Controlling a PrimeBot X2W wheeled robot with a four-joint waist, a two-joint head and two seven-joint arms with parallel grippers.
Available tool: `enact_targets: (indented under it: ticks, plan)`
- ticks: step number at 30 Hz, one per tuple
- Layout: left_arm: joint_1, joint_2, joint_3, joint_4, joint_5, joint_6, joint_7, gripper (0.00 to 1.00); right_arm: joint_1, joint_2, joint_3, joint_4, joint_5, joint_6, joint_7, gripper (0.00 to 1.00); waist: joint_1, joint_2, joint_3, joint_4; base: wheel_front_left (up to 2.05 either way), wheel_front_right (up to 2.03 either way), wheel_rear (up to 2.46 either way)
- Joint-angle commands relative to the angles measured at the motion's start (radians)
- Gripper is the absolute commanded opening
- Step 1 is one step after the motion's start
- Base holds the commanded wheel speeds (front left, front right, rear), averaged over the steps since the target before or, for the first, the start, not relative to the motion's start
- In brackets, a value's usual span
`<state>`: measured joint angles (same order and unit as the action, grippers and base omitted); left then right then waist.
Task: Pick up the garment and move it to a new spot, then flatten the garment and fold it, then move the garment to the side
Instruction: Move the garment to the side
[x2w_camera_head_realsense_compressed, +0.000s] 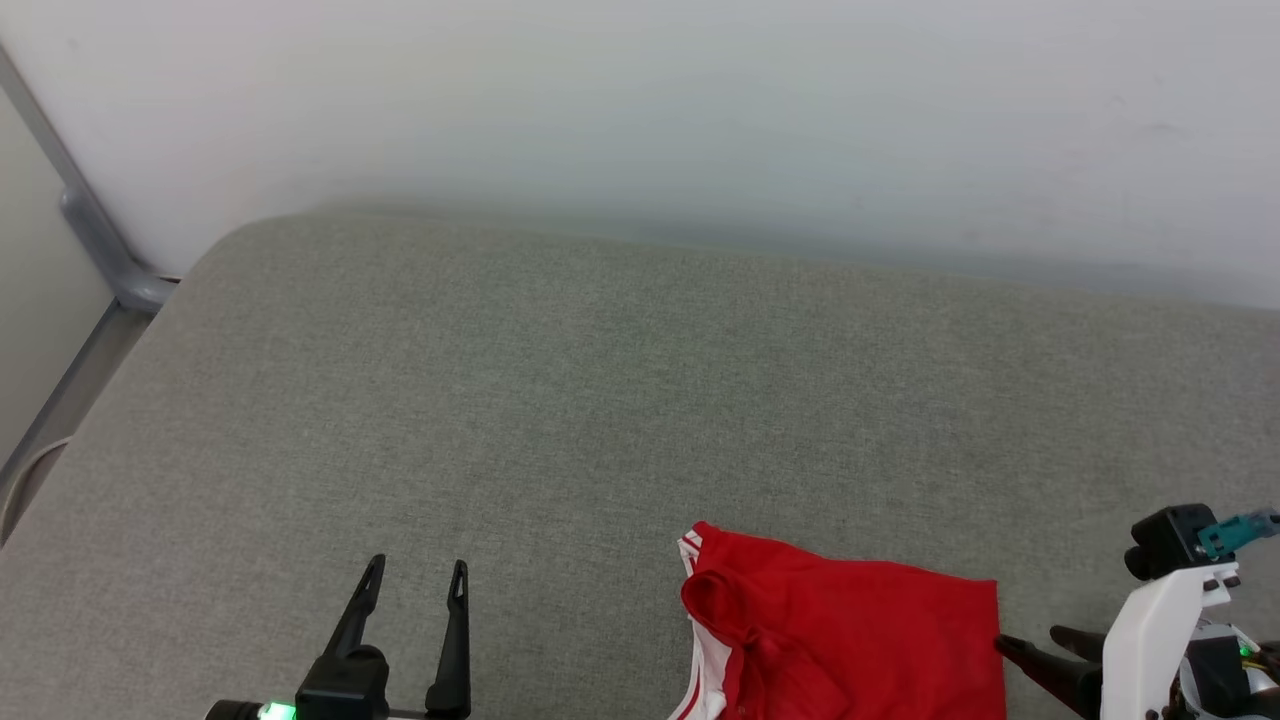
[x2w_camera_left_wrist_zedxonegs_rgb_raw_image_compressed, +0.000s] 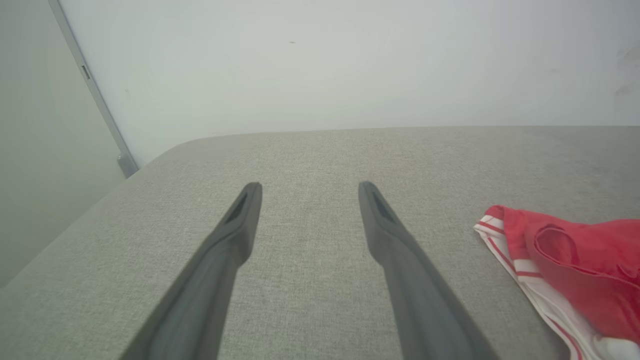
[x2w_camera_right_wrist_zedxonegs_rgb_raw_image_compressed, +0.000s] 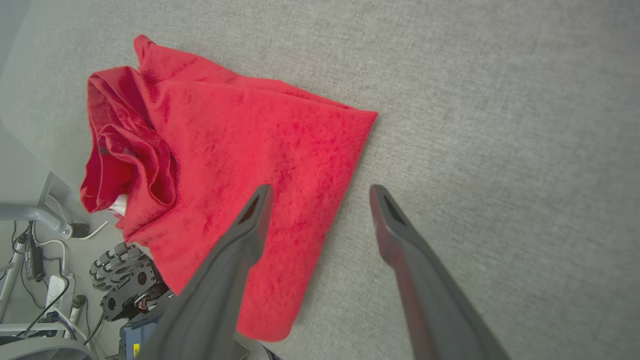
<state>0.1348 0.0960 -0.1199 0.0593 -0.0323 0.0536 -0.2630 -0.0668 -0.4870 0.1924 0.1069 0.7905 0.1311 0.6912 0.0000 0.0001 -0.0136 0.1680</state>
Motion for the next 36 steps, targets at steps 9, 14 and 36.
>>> enact_targets:
  ticks: [9,14,36]
  plan:
    - [-0.062,-0.006,-0.014,-0.003,0.004,-0.007,-0.002,1.0,0.019,0.009,0.022,0.062,0.063,-0.001,0.013,1.0,0.0,-0.0001,0.092,0.047,0.0,0.0,0.0]
    - [-0.084,-0.009,-0.018,0.001,0.004,-0.009,-0.002,1.0,0.004,0.03,0.086,0.116,0.084,-0.001,-0.001,1.0,0.0,-0.0001,0.127,0.058,0.0,0.0,0.0]
    - [-0.07,-0.02,-0.014,0.021,-0.004,-0.007,-0.002,1.0,-0.113,-0.078,0.225,0.122,0.062,-0.001,-0.268,0.0,0.0,-0.0001,0.089,-0.01,0.0,0.0,0.0]
